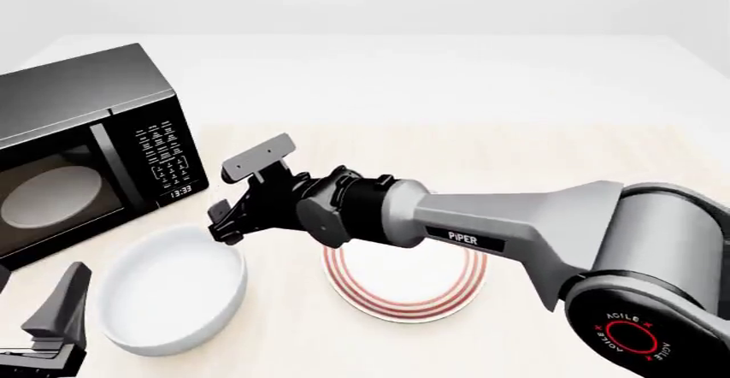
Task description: Put the white bowl to the right of the plate.
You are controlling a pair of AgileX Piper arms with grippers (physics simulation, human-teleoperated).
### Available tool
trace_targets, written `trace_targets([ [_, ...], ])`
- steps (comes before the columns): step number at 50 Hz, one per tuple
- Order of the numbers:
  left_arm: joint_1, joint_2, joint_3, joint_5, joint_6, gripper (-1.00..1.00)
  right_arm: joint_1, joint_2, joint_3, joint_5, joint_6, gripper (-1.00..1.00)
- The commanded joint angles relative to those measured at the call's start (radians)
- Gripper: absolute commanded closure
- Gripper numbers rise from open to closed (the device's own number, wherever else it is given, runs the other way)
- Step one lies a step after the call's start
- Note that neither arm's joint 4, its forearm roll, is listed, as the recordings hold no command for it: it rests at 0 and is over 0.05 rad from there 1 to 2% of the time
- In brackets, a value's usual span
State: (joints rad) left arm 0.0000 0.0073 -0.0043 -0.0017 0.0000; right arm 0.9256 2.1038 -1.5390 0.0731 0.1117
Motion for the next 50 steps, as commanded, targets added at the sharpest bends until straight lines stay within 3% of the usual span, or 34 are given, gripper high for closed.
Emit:
trace_targets([
  [1,0.0,0.0,0.0,0.0,0.0,-1.0,-0.004,0.031,-0.008,0.001,0.024,-1.0],
  [50,0.0,0.0,0.0,0.0,0.0,-1.0,0.017,0.163,-0.042,-0.021,0.094,-1.0],
])
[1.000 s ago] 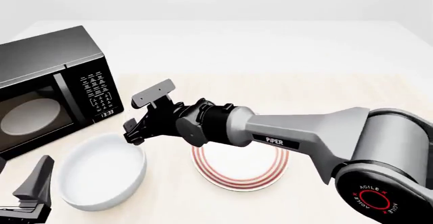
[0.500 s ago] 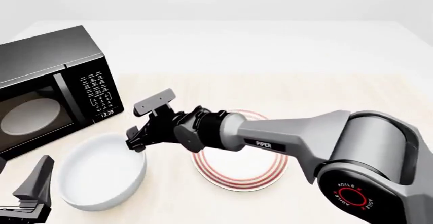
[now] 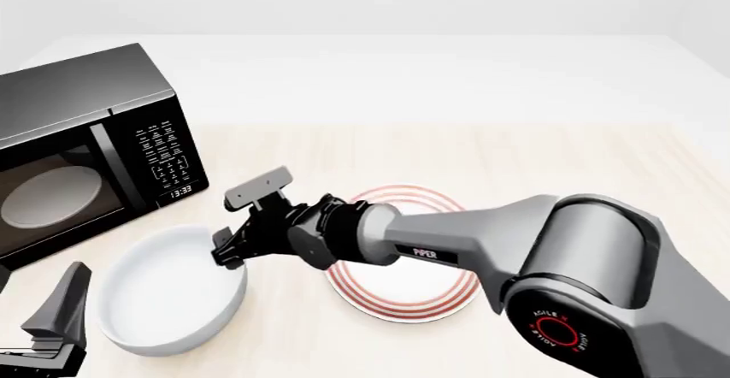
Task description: Put the white bowl to the right of the plate.
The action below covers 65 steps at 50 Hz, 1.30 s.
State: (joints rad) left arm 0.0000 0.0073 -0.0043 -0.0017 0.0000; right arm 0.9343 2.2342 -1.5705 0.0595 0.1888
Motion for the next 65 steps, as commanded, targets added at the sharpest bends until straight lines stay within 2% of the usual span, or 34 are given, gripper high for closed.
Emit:
trace_targets([
  [1,0.0,0.0,0.0,0.0,0.0,-1.0,0.009,0.033,-0.012,-0.007,0.016,-1.0],
  [36,0.0,0.0,0.0,0.0,0.0,-1.0,0.021,0.073,-0.038,-0.009,0.027,-1.0],
  [37,0.0,0.0,0.0,0.0,0.0,-1.0,0.022,0.075,-0.039,-0.007,0.021,1.0],
  [52,0.0,0.0,0.0,0.0,0.0,-1.0,0.029,0.058,-0.023,-0.011,0.015,1.0],
  [65,0.0,0.0,0.0,0.0,0.0,-1.0,-0.01,-0.09,0.039,0.007,-0.05,1.0],
])
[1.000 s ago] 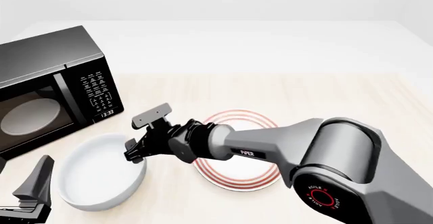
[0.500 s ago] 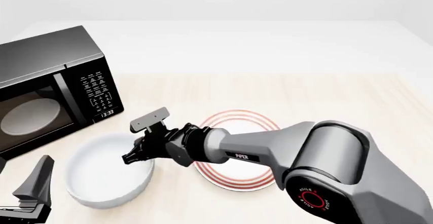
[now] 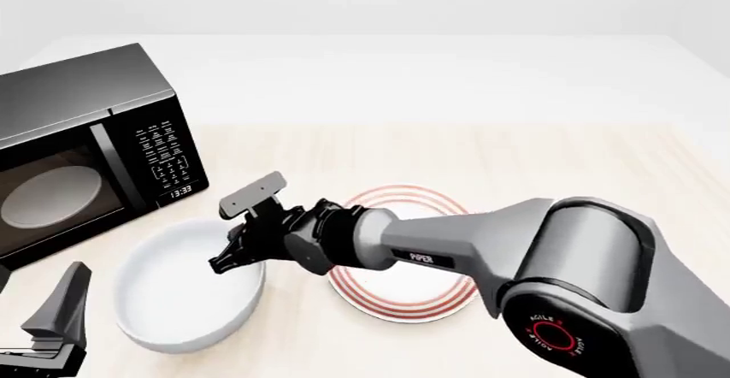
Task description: Put the white bowl to the right of the plate.
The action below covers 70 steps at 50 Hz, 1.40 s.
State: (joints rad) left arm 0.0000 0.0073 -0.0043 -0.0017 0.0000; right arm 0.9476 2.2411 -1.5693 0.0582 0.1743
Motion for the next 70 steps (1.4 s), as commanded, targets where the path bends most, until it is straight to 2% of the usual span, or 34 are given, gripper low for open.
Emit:
trace_targets([
  [1,0.0,0.0,0.0,0.0,0.0,-1.0,-0.026,-0.111,0.047,0.002,-0.039,1.0],
  [15,0.0,0.0,0.0,0.0,0.0,-1.0,-0.099,-0.238,0.171,-0.035,-0.067,1.0],
  [35,0.0,0.0,0.0,0.0,0.0,-1.0,-0.307,-0.429,0.464,-0.184,-0.046,1.0],
  [52,0.0,0.0,0.0,0.0,0.0,-1.0,-0.483,-0.598,0.65,-0.225,-0.066,1.0],
  [62,0.0,0.0,0.0,0.0,0.0,-1.0,-0.588,-0.665,0.766,-0.27,-0.059,1.0],
  [70,0.0,0.0,0.0,0.0,0.0,-1.0,-0.704,-0.761,0.86,-0.288,-0.054,1.0],
])
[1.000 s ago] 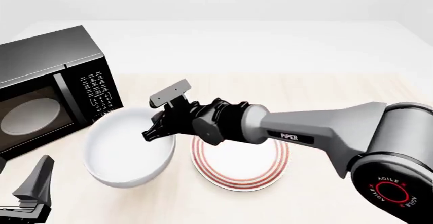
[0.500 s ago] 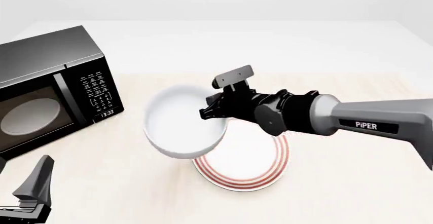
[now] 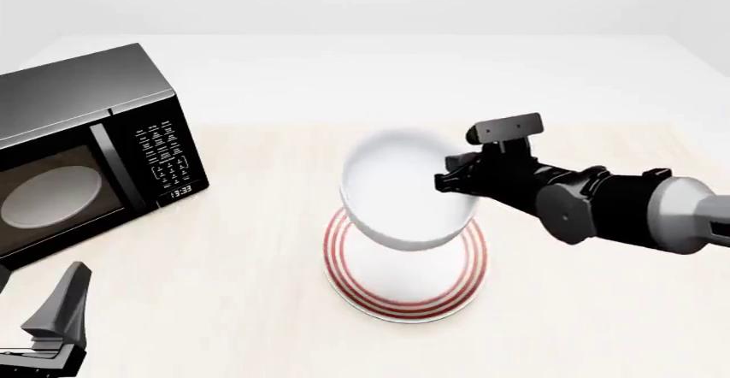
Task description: Put the white bowl to the right of the plate.
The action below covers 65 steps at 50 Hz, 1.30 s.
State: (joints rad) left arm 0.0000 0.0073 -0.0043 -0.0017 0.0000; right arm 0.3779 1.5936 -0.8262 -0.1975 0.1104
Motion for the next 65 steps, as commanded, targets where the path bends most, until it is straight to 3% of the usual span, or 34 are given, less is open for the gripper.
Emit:
trace_targets([
  [1,0.0,0.0,0.0,0.0,0.0,-1.0,-0.144,-0.117,0.122,-0.034,0.007,1.0],
  [18,0.0,0.0,0.0,0.0,0.0,-1.0,-0.286,-0.149,0.257,-0.112,0.021,1.0],
  [43,0.0,0.0,0.0,0.0,0.0,-1.0,-0.529,-0.41,0.438,-0.042,0.007,1.0],
  [49,0.0,0.0,0.0,0.0,0.0,-1.0,-0.587,-0.422,0.455,-0.037,-0.015,1.0],
  [50,0.0,0.0,0.0,0.0,0.0,-1.0,-0.586,-0.434,0.462,-0.037,0.002,1.0],
  [65,0.0,0.0,0.0,0.0,0.0,-1.0,-0.7,-0.448,0.51,-0.057,-0.005,1.0],
])
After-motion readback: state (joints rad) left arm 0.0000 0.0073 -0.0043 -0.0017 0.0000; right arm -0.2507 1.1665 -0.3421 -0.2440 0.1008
